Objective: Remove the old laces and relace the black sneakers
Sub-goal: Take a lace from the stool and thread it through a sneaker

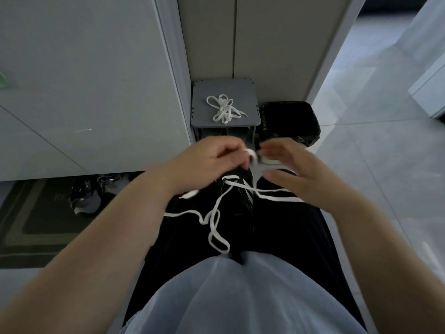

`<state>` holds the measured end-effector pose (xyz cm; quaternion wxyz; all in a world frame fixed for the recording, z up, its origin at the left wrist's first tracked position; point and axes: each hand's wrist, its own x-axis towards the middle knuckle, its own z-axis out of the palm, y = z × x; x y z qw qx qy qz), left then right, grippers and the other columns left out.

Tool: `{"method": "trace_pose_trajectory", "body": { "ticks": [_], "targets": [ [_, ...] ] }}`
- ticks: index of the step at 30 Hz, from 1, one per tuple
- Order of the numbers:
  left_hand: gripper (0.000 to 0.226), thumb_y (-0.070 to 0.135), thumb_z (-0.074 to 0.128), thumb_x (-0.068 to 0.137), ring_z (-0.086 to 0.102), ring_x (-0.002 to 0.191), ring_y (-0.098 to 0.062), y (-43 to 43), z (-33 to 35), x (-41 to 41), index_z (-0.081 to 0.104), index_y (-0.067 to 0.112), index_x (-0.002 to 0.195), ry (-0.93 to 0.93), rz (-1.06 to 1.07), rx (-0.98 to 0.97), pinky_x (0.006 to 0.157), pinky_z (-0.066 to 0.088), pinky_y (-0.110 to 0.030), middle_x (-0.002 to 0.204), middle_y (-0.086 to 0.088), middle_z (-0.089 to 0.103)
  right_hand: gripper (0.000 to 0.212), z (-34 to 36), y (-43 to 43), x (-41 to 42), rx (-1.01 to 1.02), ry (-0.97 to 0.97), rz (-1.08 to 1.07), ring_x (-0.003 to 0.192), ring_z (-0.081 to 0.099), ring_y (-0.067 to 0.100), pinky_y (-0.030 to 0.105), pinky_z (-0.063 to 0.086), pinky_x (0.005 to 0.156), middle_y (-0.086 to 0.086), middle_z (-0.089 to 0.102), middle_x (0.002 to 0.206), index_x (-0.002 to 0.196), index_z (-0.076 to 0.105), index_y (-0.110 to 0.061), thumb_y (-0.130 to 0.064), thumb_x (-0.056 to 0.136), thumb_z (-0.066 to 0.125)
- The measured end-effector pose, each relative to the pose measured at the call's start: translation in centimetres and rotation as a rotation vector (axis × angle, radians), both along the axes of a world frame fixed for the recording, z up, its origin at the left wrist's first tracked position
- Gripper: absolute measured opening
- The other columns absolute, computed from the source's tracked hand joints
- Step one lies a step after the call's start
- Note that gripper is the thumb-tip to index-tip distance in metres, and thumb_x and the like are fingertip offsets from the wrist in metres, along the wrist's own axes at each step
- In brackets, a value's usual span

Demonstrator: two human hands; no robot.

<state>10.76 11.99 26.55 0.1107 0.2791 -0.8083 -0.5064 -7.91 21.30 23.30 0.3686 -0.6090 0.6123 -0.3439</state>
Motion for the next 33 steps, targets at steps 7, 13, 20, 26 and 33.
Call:
{"method": "trace_pose_trajectory", "body": {
  "ticks": [7,13,20,26,33],
  "targets": [
    [0.022,0.036,0.047,0.091,0.040,0.056,-0.009,-1.2,-0.3,0.9,0.062,0.023,0.082,-0.030,-0.008,0.001,0.056,0.035,-0.022,0.059,0.009,0.045,0.024,3.7,-0.7,-0.4,-0.094,-0.114,-0.371,0.057,0.046,0.008,0.018,0.037,0.058,-0.001,0.049,0.058,0.073,0.068,-0.019,-0.032,0.089,0.058],
    [0.021,0.034,0.049,0.091,0.052,0.064,-0.008,-1.9,-4.5,5.6,0.070,0.033,0.087,-0.239,0.136,0.024,0.069,0.041,-0.024,0.061,0.010,0.056,0.031,0.1,1.2,-3.1,0.087,-0.036,-0.526,0.062,0.046,0.021,0.029,0.036,0.064,0.008,0.049,0.061,0.062,0.063,-0.013,-0.030,0.088,0.061],
    [0.033,0.015,0.051,0.093,0.061,0.063,-0.004,0.0,-5.8,3.6,0.048,0.029,0.123,-0.223,0.090,0.081,0.060,0.042,-0.011,0.081,0.008,0.072,0.030,-2.9,0.9,1.9,0.149,0.317,-0.023,0.104,0.051,0.002,0.018,0.039,0.087,-0.017,0.054,0.109,0.109,0.055,-0.033,-0.033,0.082,0.069],
    [0.063,0.019,0.057,0.091,0.065,0.062,-0.004,0.8,-6.4,1.6,0.024,0.025,0.145,-0.119,0.155,0.096,0.063,0.043,-0.014,0.071,0.006,0.070,0.026,-2.3,-0.9,5.1,0.005,0.129,0.067,0.078,0.061,-0.002,0.015,0.048,0.071,-0.013,0.065,0.092,0.110,0.067,-0.022,-0.019,0.085,0.067],
    [0.063,0.054,0.061,0.079,0.052,0.100,-0.010,2.2,-8.1,2.7,0.039,0.022,0.128,-0.530,0.220,-0.317,0.091,0.043,-0.031,0.104,0.010,0.057,0.009,-5.6,-1.2,1.7,0.228,0.286,-0.031,0.077,0.058,0.002,0.015,0.042,0.070,-0.014,0.061,0.080,0.090,0.072,-0.021,-0.020,0.087,0.064]
  ]
}}
